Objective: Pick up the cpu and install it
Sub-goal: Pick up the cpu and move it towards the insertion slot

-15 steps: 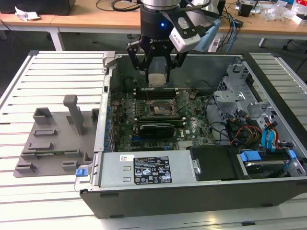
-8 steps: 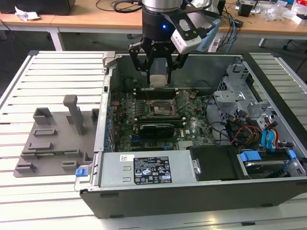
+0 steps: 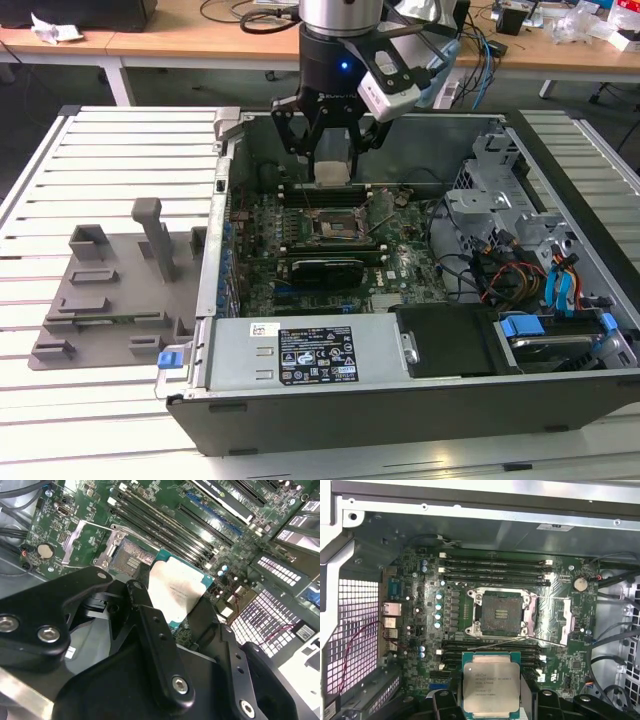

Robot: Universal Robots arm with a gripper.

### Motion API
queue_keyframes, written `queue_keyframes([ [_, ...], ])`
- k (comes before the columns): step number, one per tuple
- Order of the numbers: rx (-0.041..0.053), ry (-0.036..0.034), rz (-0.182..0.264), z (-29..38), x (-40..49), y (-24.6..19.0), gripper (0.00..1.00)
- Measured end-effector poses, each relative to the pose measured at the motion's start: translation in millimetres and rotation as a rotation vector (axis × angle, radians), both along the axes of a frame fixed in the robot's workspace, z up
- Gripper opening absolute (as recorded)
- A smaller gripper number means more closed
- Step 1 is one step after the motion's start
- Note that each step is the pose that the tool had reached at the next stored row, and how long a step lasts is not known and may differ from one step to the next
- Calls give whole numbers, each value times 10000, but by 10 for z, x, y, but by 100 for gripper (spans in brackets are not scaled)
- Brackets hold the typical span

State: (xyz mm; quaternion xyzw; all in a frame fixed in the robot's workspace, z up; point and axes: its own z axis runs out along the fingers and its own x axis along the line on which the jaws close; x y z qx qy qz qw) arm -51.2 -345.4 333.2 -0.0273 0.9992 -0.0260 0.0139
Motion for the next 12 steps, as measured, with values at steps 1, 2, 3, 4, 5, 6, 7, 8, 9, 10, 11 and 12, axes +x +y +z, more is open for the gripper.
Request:
queue_keyframes([
  [1, 0, 0, 0, -7, 1, 1, 55],
  [2, 0, -1, 1, -18, 4, 6, 55],
  [3, -1, -1, 2, -29, 15, 13, 55],
  [4, -4, -1, 1, -38, 29, 25, 55],
  [5, -10, 0, 0, -44, 42, 35, 55],
  [6, -16, -1, 0, -47, 53, 44, 55],
  [7, -21, 0, 0, -50, 61, 50, 55],
  [8, -25, 0, -1, -54, 69, 57, 55],
  [9, -28, 0, 0, -57, 77, 62, 55],
  [10, -37, 0, 0, -63, 90, 71, 55],
  [11, -50, 0, 0, -71, 105, 82, 55],
  [12, -57, 0, 0, -76, 112, 87, 55],
])
